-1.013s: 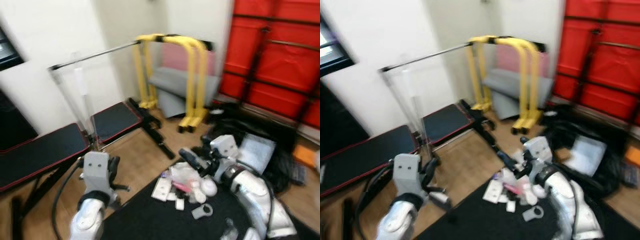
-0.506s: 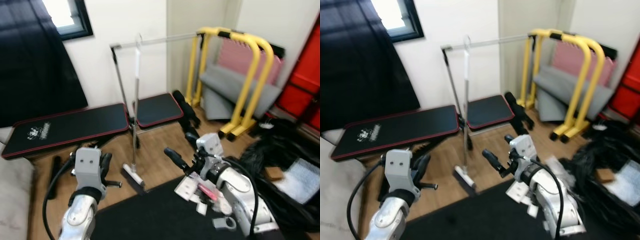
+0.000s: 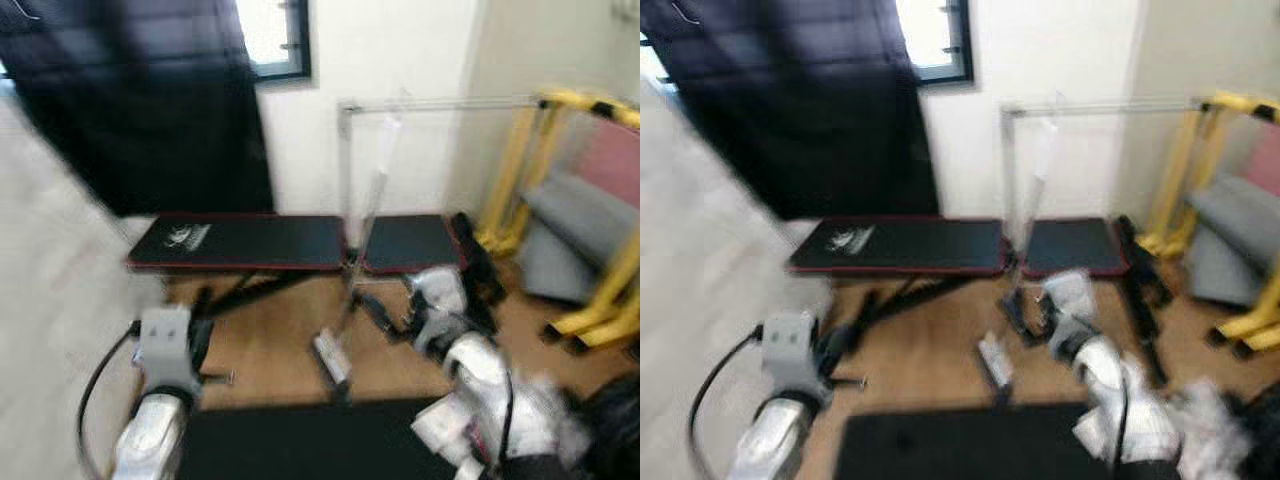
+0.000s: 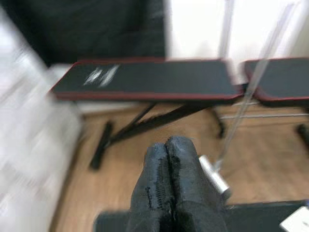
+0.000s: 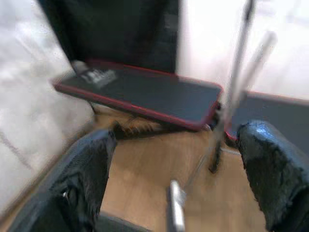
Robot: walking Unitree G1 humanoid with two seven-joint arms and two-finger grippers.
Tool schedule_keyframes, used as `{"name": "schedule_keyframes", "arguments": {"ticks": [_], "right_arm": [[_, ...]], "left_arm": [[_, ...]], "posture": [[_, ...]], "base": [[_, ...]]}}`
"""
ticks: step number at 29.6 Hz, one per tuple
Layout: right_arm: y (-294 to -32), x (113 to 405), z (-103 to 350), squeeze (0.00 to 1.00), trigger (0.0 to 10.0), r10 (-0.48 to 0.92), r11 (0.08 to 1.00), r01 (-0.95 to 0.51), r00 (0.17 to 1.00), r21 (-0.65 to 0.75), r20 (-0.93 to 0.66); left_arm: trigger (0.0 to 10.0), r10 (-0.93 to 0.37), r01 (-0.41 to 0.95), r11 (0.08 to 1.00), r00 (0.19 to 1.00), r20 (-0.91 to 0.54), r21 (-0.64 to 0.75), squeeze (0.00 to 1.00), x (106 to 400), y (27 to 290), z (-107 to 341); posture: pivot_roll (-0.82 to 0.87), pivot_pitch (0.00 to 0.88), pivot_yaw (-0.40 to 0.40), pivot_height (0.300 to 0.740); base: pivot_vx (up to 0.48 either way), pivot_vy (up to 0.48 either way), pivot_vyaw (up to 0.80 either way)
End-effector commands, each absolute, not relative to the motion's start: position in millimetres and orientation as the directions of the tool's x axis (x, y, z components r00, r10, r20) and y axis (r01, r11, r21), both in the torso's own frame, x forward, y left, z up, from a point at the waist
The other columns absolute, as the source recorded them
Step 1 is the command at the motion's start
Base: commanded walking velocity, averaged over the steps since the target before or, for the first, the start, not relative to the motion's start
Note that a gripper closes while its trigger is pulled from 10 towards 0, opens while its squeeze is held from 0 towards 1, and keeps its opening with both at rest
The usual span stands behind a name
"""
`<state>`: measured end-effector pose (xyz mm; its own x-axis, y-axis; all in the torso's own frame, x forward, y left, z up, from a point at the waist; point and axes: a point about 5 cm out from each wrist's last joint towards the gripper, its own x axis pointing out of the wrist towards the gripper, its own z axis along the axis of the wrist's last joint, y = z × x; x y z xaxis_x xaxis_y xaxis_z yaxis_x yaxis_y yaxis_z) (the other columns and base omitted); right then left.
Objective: Sweep floor
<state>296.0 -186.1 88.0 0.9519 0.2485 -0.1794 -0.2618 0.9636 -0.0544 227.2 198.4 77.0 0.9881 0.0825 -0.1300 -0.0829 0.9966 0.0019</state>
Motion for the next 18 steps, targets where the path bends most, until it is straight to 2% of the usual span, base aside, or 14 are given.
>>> {"name": "schedule_keyframes", "arguments": {"ticks": [1, 2, 3, 4, 5, 7, 9, 11, 13, 14, 15, 17, 18], "right_arm": [[-187, 296, 82, 0.00, 10.0, 0.223, 0.970, -0.238, 0.953, -0.052, -0.205], [-205, 296, 66, 0.00, 10.0, 0.143, 0.983, -0.169, 0.950, -0.070, -0.277], [-205, 296, 66, 0.00, 10.0, 0.143, 0.983, -0.169, 0.950, -0.070, -0.277], [-227, 289, 43, 0.00, 10.0, 0.051, 0.992, -0.090, 0.925, -0.085, -0.376], [-227, 289, 43, 0.00, 10.0, 0.051, 0.992, -0.090, 0.925, -0.085, -0.376], [-256, 270, 11, 0.00, 10.0, -0.061, 0.993, 0.001, 0.855, -0.115, -0.515], [-256, 270, 11, 0.00, 10.0, -0.061, 0.993, 0.001, 0.855, -0.115, -0.515], [-266, 244, -16, 0.00, 10.0, -0.108, 0.990, 0.025, 0.774, -0.140, -0.624], [-266, 244, -16, 0.00, 10.0, -0.108, 0.990, 0.025, 0.774, -0.140, -0.624], [-267, 230, -29, 0.00, 10.0, -0.122, 0.990, 0.039, 0.730, -0.137, -0.673], [-267, 230, -29, 0.00, 10.0, -0.122, 0.990, 0.039, 0.730, -0.137, -0.673], [-267, 201, -51, 0.00, 10.0, -0.144, 0.988, 0.046, 0.634, -0.149, -0.760], [-267, 201, -51, 0.00, 10.0, -0.144, 0.988, 0.046, 0.634, -0.149, -0.760]], "left_arm": [[10.0, 0.115, -0.116, 0.993, 0.984, -0.139, 0.002, 0.00, 227, 205, 74], [10.0, 0.168, -0.175, 0.985, 0.963, -0.212, -0.014, 0.00, 222, 221, 55], [10.0, 0.168, -0.175, 0.985, 0.963, -0.212, -0.014, 0.00, 222, 221, 55], [10.0, 0.225, -0.246, 0.969, 0.915, -0.335, -0.022, 0.00, 213, 242, 23], [10.0, 0.225, -0.246, 0.969, 0.915, -0.335, -0.022, 0.00, 213, 242, 23], [10.0, 0.287, -0.354, 0.935, 0.808, -0.515, -0.035, 0.00, 189, 265, -21], [10.0, 0.287, -0.354, 0.935, 0.808, -0.515, -0.035, 0.00, 189, 265, -21], [10.0, 0.267, -0.360, 0.933, 0.718, -0.642, -0.015, 0.00, 169, 264, -49], [10.0, 0.267, -0.360, 0.933, 0.718, -0.642, -0.015, 0.00, 169, 264, -49], [10.0, 0.237, -0.337, 0.942, 0.678, -0.696, -0.008, 0.00, 160, 259, -61], [10.0, 0.237, -0.337, 0.942, 0.678, -0.696, -0.008, 0.00, 160, 259, -61], [10.0, 0.190, -0.278, 0.960, 0.598, -0.778, 0.021, 0.00, 141, 251, -77], [10.0, 0.190, -0.278, 0.960, 0.598, -0.778, 0.021, 0.00, 141, 251, -77]], "posture": [[-0.01, 0.000, -0.017, 0.740], [-0.01, 0.000, -0.018, 0.740], [-0.01, 0.000, -0.018, 0.740], [0.00, 0.000, -0.019, 0.740], [0.00, 0.000, -0.019, 0.740], [-0.01, 0.000, -0.016, 0.740], [-0.01, 0.000, -0.016, 0.740], [-0.01, 0.000, -0.015, 0.740], [-0.01, 0.000, -0.015, 0.740], [-0.01, 0.000, -0.015, 0.740], [-0.01, 0.000, -0.015, 0.740], [-0.01, 0.000, -0.006, 0.740], [-0.01, 0.000, -0.006, 0.740]], "base": [[0.000, 0.000, 0.51], [0.000, 0.000, 0.00], [0.000, 0.000, 0.00], [0.000, 0.000, 0.00], [0.000, 0.000, 0.00], [0.000, 0.000, 0.00], [0.000, 0.000, 0.00], [0.000, 0.000, 0.00], [0.000, 0.000, 0.00], [0.000, 0.000, 0.00], [0.000, 0.000, 0.00], [0.000, 0.000, 0.00], [0.000, 0.000, 0.00]]}}
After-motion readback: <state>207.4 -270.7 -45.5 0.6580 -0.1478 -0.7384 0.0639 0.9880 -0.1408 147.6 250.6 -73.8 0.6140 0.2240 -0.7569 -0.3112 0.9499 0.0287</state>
